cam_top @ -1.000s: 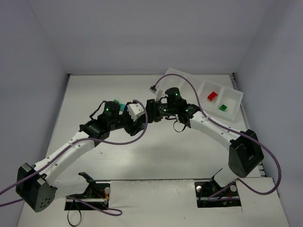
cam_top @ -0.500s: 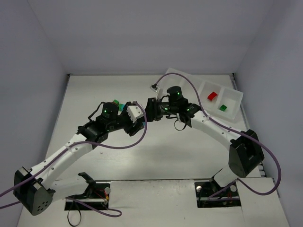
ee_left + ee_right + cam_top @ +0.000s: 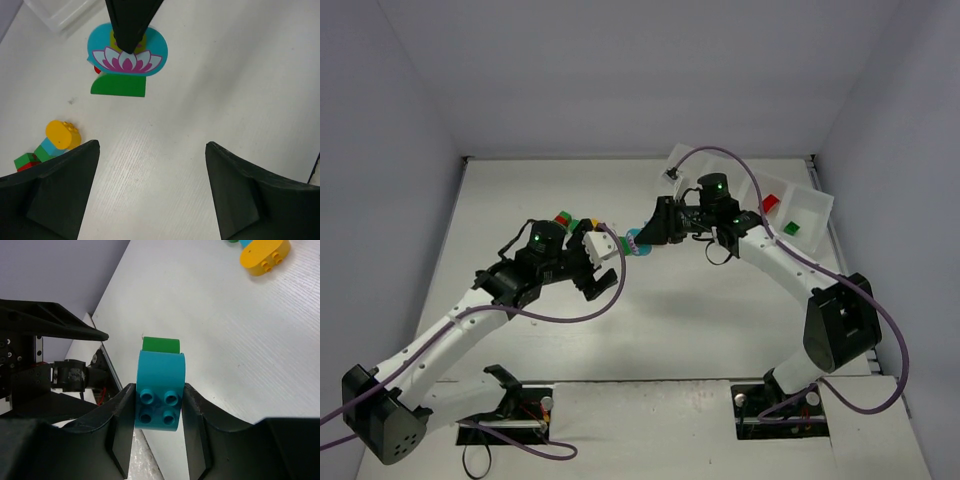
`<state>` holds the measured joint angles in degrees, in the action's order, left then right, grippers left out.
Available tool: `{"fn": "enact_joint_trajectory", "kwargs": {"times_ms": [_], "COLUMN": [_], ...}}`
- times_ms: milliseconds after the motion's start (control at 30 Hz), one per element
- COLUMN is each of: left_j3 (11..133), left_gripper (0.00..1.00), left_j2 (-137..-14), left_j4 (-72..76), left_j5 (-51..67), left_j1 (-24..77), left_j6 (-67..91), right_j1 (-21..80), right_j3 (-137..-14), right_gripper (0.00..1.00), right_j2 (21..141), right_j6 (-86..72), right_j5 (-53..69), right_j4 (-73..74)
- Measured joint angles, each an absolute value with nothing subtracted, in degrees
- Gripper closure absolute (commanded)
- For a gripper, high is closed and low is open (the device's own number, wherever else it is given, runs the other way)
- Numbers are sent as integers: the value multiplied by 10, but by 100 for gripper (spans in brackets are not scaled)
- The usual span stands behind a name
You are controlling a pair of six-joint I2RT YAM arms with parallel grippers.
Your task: Sort the legos into containers by color
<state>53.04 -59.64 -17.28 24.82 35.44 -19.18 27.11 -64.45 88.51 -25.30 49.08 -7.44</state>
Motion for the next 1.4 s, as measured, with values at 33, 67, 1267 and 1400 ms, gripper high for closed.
{"fn": "enact_joint_trajectory", "kwargs": {"times_ms": [33, 67, 1267, 1400], "left_j3": [530, 530, 540, 541], "left_gripper": [19, 19, 29, 44], "left_j2": [-597, -598, -702, -708], "left_j4": [-179, -181, -39, -38], "left_j5": [248, 248, 233, 241], "left_j1": [354, 354, 354, 354], "left_j6": [-192, -192, -176, -173], "right_j1": [270, 271, 275, 274], "right_j3": [-644, -644, -644, -645], "right_gripper": [100, 100, 100, 100], "right_j2": [885, 885, 885, 887], "right_j6": [-252, -250, -274, -276], "right_j5": [488, 487, 550, 548], "right_j4": [-73, -73, -78, -86]}}
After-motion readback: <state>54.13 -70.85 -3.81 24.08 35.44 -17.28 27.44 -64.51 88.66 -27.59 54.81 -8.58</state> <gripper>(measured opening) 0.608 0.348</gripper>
